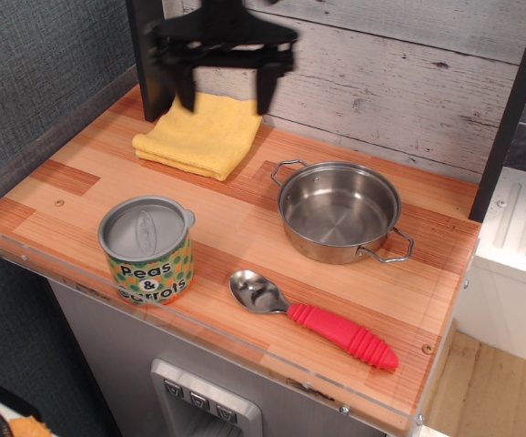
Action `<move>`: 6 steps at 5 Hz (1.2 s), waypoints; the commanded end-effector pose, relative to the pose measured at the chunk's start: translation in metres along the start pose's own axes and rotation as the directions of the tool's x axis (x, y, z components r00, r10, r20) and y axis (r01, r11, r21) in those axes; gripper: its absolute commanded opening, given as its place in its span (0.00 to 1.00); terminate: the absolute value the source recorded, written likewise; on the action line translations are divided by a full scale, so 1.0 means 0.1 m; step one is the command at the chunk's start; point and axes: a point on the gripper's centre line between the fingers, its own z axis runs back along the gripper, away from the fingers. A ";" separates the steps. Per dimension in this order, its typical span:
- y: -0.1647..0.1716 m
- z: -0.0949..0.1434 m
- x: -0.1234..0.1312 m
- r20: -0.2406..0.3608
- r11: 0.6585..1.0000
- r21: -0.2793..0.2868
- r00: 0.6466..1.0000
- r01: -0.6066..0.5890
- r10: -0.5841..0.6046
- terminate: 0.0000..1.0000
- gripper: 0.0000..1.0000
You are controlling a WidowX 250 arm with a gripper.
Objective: Put the can near the edge and the top of the spoon.
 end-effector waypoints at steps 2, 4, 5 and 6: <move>-0.39 0.28 -0.18 0.006 0.987 -0.041 0.988 0.157 -0.157 0.00 1.00; 0.39 0.30 -0.10 -0.019 0.999 0.033 1.000 -0.004 0.005 0.00 1.00; 0.68 0.30 -0.01 0.008 0.995 0.070 0.998 -0.069 0.069 0.00 1.00; 0.68 0.30 -0.01 0.008 0.995 0.070 0.998 -0.069 0.069 0.00 1.00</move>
